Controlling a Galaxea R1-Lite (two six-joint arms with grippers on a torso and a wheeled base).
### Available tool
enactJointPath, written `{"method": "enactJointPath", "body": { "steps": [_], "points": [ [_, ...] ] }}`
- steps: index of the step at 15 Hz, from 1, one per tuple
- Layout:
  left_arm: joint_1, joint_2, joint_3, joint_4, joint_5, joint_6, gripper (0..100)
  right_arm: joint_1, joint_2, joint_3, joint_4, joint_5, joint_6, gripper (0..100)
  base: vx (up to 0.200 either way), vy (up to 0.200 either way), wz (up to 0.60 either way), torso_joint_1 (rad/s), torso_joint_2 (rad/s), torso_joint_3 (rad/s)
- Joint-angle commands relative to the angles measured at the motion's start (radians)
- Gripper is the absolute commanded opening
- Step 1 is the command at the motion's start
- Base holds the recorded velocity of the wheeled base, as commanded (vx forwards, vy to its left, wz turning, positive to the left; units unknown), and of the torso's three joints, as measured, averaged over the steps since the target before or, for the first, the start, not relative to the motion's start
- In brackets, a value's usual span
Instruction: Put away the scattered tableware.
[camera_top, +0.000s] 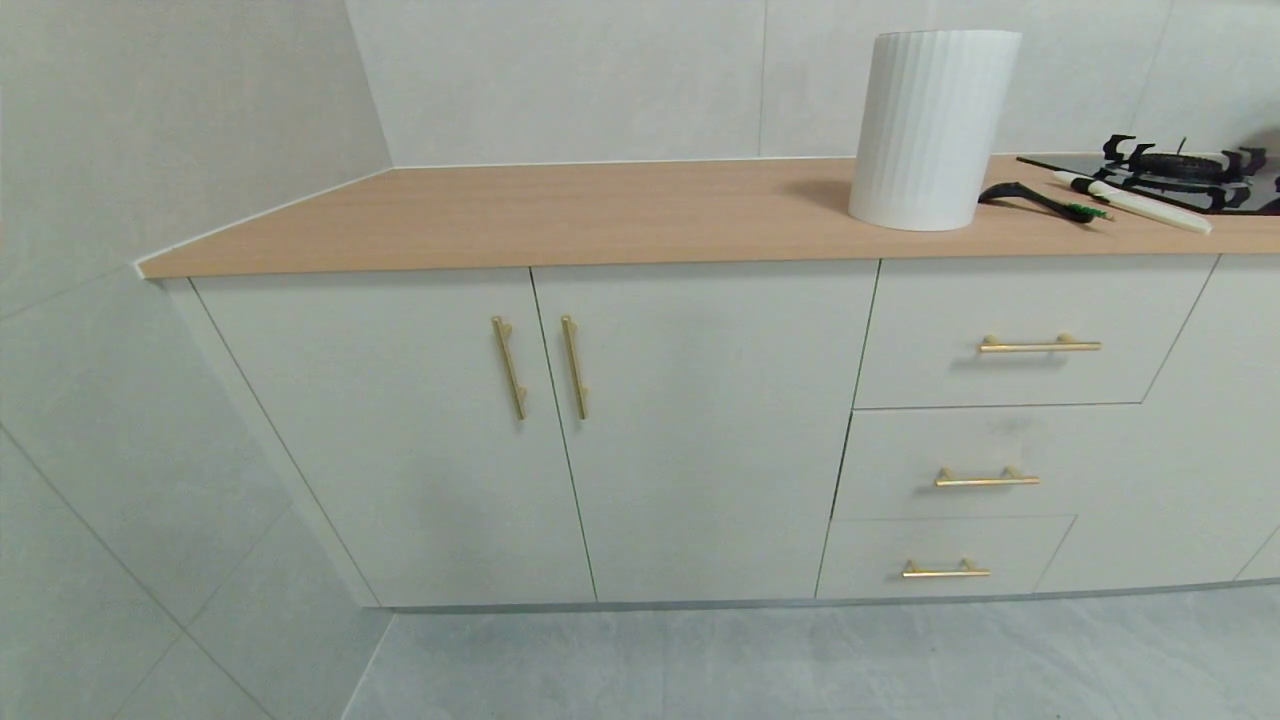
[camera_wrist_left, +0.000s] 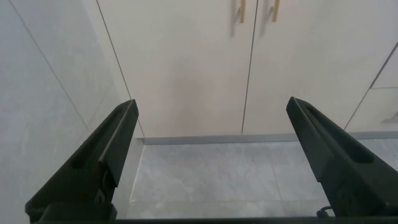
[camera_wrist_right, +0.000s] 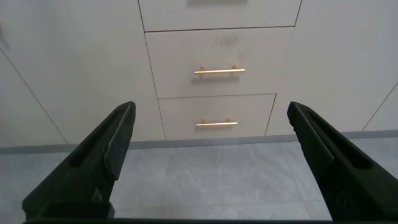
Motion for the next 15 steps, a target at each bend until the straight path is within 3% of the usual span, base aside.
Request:
{"method": "enactJointPath", "body": {
  "steps": [1,11,15],
  "points": [
    [0.000,0.000,0.000,0.000,0.000,-0.001,100,0.001,0.002,-0.002,0.000,0.000,0.000,100,0.000,-0.200,0.00,-0.002,0.00,0.007],
    [0.000,0.000,0.000,0.000,0.000,-0.004,100,0.001,0.002,0.000,0.000,0.000,0.000,100,0.000,-0.200,0.00,0.003,0.00,0.003],
    [0.000,0.000,0.000,0.000,0.000,-0.005,100,0.001,0.002,0.000,0.000,0.000,0.000,100,0.000,0.000,0.00,0.000,0.00,0.000]
  ]
}}
